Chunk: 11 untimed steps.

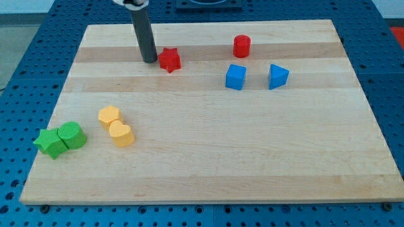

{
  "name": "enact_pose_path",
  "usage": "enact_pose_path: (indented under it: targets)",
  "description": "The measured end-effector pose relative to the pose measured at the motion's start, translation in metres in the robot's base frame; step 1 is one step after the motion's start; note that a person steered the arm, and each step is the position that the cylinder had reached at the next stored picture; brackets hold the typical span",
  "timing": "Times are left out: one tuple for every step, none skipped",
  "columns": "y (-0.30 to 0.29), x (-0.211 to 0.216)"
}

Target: Slide the red star towards top center

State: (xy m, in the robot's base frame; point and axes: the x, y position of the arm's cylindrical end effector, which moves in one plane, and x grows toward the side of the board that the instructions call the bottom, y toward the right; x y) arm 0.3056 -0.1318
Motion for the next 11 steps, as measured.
enact_pose_path:
  targets:
    - [0.0, 0.0]
    - [0.0, 0.0]
    - [0.0, 0.003]
    - [0.0, 0.004]
    - [-0.022, 0.021]
    - [0.015, 0.07]
    - [0.052, 0.046]
    - [0.071, 0.028]
    - [0.081, 0.019]
    - [0.07, 0.042]
    - [0.022, 0.042]
